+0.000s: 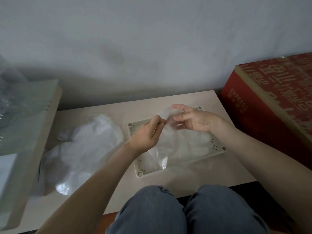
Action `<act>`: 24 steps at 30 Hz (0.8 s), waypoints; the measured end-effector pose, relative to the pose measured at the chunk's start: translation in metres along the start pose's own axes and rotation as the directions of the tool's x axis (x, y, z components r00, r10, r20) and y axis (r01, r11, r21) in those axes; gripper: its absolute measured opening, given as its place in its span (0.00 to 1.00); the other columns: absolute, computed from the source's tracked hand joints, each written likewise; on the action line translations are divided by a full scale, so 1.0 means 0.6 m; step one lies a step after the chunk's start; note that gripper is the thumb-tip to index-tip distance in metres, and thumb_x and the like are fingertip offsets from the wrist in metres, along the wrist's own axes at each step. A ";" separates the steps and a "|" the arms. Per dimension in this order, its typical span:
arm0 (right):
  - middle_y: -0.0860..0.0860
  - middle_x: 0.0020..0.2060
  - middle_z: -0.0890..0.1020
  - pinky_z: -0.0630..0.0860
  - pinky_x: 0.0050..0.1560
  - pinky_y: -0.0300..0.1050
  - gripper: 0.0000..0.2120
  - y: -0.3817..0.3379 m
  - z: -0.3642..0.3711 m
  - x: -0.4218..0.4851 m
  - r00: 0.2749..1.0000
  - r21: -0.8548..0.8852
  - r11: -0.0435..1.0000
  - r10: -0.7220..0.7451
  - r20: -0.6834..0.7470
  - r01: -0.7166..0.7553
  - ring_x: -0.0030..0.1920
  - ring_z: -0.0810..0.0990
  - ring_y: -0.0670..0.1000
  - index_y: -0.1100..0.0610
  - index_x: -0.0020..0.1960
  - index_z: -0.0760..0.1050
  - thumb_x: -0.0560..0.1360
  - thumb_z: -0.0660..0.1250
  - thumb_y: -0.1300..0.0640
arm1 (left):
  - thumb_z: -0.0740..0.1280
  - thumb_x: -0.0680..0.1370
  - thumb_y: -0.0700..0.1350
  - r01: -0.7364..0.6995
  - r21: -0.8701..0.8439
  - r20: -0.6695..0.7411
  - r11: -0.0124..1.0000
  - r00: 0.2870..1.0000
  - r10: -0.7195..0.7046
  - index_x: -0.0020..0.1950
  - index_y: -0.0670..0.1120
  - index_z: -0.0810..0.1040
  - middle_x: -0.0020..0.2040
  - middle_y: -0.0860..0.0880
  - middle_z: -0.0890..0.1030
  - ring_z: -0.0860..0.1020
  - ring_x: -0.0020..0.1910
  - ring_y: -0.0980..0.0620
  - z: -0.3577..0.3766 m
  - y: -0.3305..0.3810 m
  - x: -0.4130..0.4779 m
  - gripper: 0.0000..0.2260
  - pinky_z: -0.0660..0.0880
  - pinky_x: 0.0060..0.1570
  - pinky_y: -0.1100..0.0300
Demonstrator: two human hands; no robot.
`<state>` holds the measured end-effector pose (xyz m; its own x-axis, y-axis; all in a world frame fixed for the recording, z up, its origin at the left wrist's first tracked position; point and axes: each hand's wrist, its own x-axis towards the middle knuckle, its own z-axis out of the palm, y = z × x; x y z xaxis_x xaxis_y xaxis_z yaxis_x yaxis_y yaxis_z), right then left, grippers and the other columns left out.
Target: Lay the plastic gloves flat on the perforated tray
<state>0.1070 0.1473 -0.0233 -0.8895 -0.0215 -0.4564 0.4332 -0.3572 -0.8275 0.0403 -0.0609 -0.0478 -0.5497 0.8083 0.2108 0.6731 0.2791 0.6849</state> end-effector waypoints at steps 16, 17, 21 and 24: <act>0.46 0.38 0.78 0.69 0.34 0.29 0.12 0.006 0.054 0.058 0.994 -0.900 0.435 -0.077 -0.078 -0.037 0.34 0.75 0.43 0.56 0.57 0.79 0.75 0.65 0.63 | 0.51 0.84 0.46 0.336 0.309 0.043 0.890 0.930 -0.366 0.54 0.42 0.68 0.44 0.41 0.80 0.77 0.41 0.40 0.000 -0.036 -0.005 0.10 0.71 0.39 0.50; 0.46 0.38 0.77 0.67 0.33 0.26 0.12 0.005 0.054 0.063 0.986 -0.929 0.368 -0.137 -0.096 -0.039 0.34 0.74 0.42 0.56 0.57 0.79 0.75 0.65 0.63 | 0.51 0.84 0.47 0.345 0.317 0.037 0.883 0.926 -0.375 0.54 0.42 0.67 0.44 0.41 0.80 0.77 0.41 0.40 0.000 -0.036 -0.005 0.10 0.72 0.40 0.49; 0.50 0.43 0.77 0.69 0.44 0.38 0.08 0.008 0.045 0.081 0.941 -0.966 0.254 -0.316 -0.121 -0.039 0.49 0.77 0.52 0.57 0.53 0.79 0.75 0.67 0.61 | 0.50 0.84 0.47 0.404 0.370 0.014 0.837 0.898 -0.439 0.55 0.42 0.66 0.45 0.41 0.79 0.79 0.43 0.39 0.005 -0.033 0.001 0.10 0.73 0.40 0.50; 0.50 0.44 0.78 0.70 0.44 0.43 0.04 0.012 0.041 0.090 0.913 -0.972 0.228 -0.383 -0.141 -0.055 0.47 0.76 0.52 0.57 0.49 0.78 0.76 0.66 0.60 | 0.51 0.83 0.44 0.390 0.462 -0.059 0.796 0.909 -0.411 0.57 0.41 0.67 0.50 0.40 0.80 0.78 0.48 0.38 0.017 -0.036 0.005 0.09 0.71 0.45 0.50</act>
<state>0.0585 0.1205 -0.0457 -0.9574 0.2493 -0.1457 0.2887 0.8277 -0.4812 0.0291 -0.0594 -0.0690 -0.8062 0.5896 -0.0487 0.5500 0.7773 0.3054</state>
